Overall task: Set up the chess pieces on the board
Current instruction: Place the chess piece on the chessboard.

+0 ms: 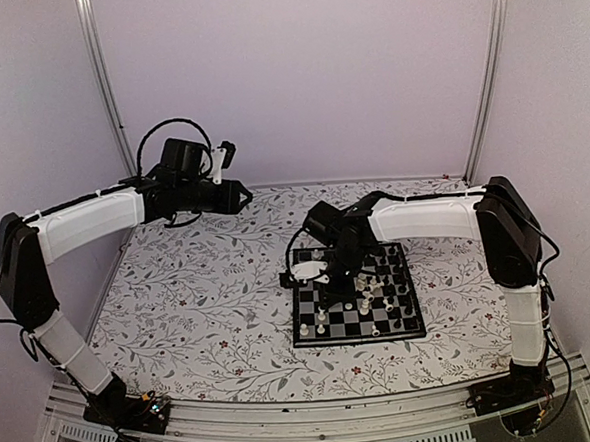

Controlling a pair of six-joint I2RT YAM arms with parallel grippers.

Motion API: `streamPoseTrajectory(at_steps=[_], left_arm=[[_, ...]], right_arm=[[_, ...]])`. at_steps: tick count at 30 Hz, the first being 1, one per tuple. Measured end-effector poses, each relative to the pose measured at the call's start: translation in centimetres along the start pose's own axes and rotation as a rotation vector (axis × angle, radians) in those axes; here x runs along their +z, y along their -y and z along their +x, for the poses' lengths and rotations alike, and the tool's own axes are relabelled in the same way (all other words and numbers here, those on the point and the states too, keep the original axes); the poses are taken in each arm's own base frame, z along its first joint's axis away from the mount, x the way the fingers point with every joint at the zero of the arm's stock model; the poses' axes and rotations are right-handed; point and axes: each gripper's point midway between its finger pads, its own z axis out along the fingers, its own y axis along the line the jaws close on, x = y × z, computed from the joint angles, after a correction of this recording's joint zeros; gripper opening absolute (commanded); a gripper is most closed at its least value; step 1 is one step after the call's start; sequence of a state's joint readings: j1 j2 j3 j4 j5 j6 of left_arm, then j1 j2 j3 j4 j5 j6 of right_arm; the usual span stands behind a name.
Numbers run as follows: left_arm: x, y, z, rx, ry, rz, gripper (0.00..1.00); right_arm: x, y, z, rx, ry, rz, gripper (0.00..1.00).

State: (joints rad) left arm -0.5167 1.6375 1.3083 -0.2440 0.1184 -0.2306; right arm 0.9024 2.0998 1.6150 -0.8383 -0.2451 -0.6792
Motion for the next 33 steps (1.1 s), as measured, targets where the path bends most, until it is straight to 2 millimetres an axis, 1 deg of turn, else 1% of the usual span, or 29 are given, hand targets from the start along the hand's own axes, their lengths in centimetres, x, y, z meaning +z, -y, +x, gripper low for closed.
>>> streamPoseTrajectory(at_steps=[4, 9, 15, 19, 22, 30, 33], left_arm=[[0.0, 0.0, 0.0, -0.002, 0.000, 0.001, 0.42], [0.0, 0.1, 0.0, -0.003, -0.001, 0.003, 0.42], [0.0, 0.1, 0.0, -0.005, -0.001, 0.006, 0.42], [0.0, 0.1, 0.0, -0.005, -0.002, 0.008, 0.42], [0.0, 0.2, 0.0, -0.005, -0.002, 0.009, 0.42], [0.0, 0.2, 0.0, -0.004, -0.002, 0.012, 0.42], [0.0, 0.2, 0.0, 0.004, -0.002, 0.012, 0.43]], right_arm=[[0.0, 0.0, 0.0, 0.000, 0.000, 0.001, 0.09], [0.1, 0.2, -0.1, 0.000, 0.003, 0.006, 0.11], [0.5, 0.5, -0.3, 0.003, 0.009, 0.013, 0.20], [1.1, 0.5, -0.1, 0.008, -0.002, 0.007, 0.24], [1.1, 0.5, -0.1, 0.008, -0.002, 0.008, 0.27], [1.1, 0.9, 0.0, 0.015, -0.007, 0.027, 0.39], [0.4, 0.9, -0.3, 0.017, 0.004, 0.038, 0.41]])
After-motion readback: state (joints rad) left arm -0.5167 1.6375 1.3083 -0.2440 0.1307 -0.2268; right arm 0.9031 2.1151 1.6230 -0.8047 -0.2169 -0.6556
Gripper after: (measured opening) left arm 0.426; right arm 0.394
